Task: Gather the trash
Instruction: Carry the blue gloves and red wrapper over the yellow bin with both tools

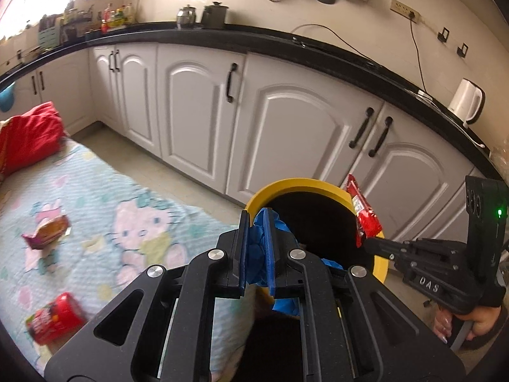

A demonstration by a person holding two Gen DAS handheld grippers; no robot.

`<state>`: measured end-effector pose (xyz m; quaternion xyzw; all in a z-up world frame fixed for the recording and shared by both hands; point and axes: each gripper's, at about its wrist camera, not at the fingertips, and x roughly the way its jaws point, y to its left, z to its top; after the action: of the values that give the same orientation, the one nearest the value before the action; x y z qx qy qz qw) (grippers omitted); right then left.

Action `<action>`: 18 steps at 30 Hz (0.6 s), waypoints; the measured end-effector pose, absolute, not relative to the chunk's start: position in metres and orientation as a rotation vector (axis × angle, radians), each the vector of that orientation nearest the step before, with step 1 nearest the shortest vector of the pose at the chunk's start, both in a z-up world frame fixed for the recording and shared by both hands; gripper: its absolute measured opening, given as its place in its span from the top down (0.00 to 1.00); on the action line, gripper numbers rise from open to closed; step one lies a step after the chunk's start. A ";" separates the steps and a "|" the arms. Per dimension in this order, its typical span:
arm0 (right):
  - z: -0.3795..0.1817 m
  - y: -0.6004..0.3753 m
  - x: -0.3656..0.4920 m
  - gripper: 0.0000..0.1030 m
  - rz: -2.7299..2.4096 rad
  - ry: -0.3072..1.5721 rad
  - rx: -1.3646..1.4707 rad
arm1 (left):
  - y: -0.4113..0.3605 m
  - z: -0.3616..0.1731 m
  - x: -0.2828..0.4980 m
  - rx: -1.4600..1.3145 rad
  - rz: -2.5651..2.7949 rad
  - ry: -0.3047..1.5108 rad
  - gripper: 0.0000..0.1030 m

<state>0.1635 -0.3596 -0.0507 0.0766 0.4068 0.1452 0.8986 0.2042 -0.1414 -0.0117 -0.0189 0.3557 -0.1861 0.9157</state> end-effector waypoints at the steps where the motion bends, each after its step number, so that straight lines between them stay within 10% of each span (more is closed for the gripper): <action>1: -0.053 -0.362 0.163 0.99 0.300 0.848 0.162 | -0.145 -0.013 0.205 -0.034 -0.387 0.734 0.95; 18: -0.087 -0.372 0.156 0.99 0.315 0.943 0.201 | -0.205 -0.040 0.234 0.002 -0.431 0.786 0.95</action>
<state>0.1558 -0.3725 -0.0868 0.0964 0.4517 0.1506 0.8741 0.2338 -0.2051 -0.0399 0.0012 0.3802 -0.2082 0.9012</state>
